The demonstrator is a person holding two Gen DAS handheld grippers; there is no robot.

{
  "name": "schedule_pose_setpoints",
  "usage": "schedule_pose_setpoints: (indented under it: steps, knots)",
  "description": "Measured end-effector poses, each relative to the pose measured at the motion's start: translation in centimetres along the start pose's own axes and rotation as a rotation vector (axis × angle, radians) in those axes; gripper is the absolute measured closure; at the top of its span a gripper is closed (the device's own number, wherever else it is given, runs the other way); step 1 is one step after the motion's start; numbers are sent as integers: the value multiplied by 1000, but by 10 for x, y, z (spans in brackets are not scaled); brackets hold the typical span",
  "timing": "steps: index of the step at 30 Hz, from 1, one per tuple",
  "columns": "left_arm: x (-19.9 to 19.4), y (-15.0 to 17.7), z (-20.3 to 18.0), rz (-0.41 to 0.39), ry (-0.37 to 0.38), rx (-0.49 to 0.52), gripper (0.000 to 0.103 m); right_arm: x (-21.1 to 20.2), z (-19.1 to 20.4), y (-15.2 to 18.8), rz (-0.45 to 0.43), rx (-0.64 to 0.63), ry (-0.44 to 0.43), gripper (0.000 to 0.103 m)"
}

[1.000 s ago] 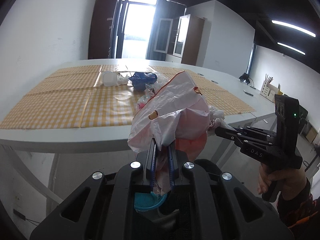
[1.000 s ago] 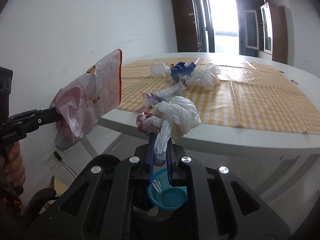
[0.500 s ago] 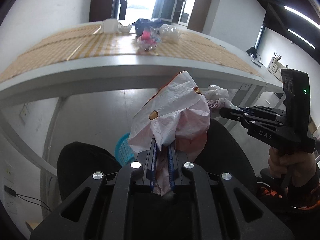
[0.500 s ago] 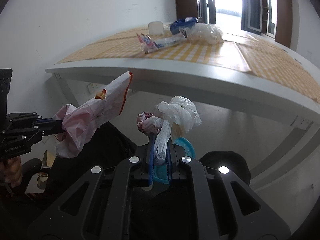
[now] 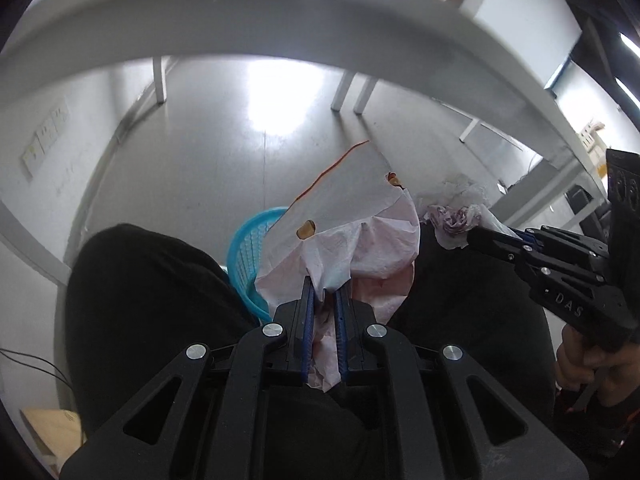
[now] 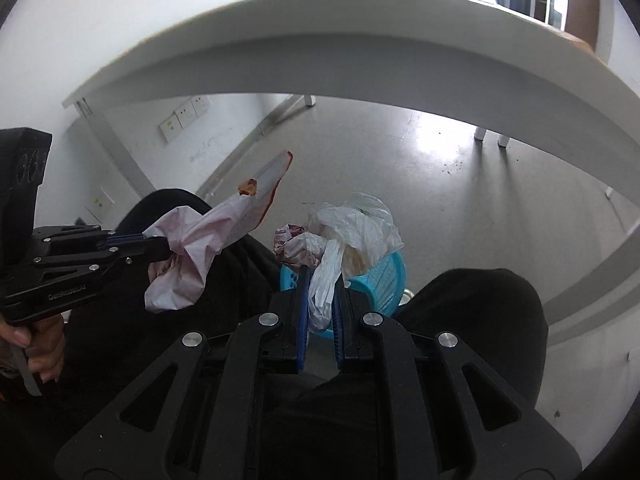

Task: Collect trash
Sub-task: 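Carry both held items down over the blue wastebasket with both tools, then open the right tool over the basket while the left tool releases its bag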

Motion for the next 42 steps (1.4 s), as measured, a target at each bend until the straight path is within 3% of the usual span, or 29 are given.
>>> schedule_pose_setpoints:
  steps: [14, 20, 26, 42]
  knots:
    - [86, -29, 39, 158, -10, -170, 95, 103, -20, -5, 215, 88, -7, 94]
    - [123, -42, 38, 231, -36, -177, 95, 137, -29, -10, 248, 101, 32, 93]
    - [159, -50, 48, 315, -35, -241, 95, 181, -42, -14, 336, 157, 23, 93]
    - [244, -48, 78, 523, -11, -393, 94, 297, -81, -11, 606, 316, -45, 92]
Point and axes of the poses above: each gripper's, at about its wrist camera, not at the fingertips, and x roughly the way its jaws point, z to its left, y to its underside, the point moved 6 cm from there along x, roughly the way its jaws point, and after that the axes turned 8 degrees about z, right-handed, at the moved point
